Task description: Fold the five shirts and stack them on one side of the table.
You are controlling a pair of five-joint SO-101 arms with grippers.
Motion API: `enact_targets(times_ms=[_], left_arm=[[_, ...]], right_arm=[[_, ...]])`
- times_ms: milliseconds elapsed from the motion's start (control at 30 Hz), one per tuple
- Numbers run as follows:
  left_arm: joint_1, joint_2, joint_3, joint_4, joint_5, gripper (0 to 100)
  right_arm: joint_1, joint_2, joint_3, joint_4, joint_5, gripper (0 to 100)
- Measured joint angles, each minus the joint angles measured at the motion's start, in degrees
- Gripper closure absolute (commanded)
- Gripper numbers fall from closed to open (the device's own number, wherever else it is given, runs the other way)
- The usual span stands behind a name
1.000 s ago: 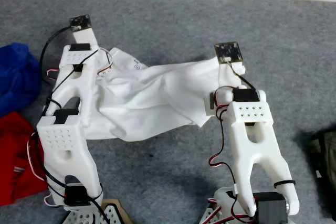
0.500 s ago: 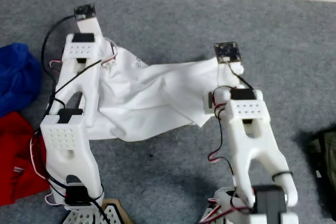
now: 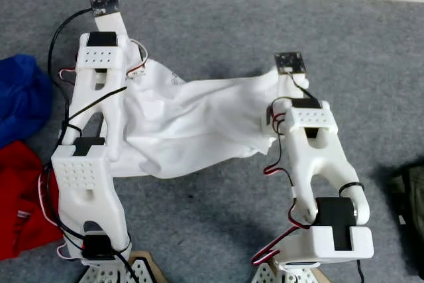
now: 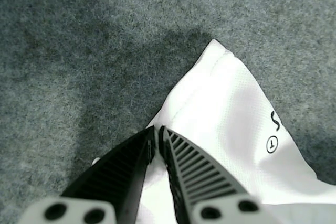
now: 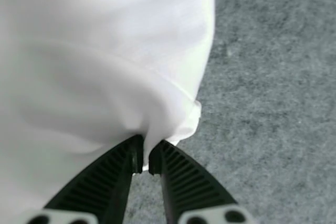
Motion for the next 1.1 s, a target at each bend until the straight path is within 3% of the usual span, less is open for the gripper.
enact_targets(times_ms=[100, 300, 500, 833, 1100], left_arm=[[0.00, 0.09, -0.88, 0.00, 0.44, 99], [-0.62, 0.09, -7.47, 0.00, 9.58, 99], [-1.76, 0.09, -14.51, 0.26, 13.10, 99], [-2.55, 0.09, -32.09, 13.45, 15.47, 99], [-3.52, 0.09, -34.81, 17.05, 15.65, 99]], right_arm=[[0.18, 0.00, -0.53, 0.00, 0.00, 96.6], [2.29, -0.88, -5.19, 0.00, 0.00, 98.7], [3.25, -8.35, -8.97, 2.64, 0.00, 99.0], [3.43, -17.14, -13.27, 14.51, 1.67, 99.0], [3.60, -16.18, -8.62, 15.65, 2.64, 98.5]])
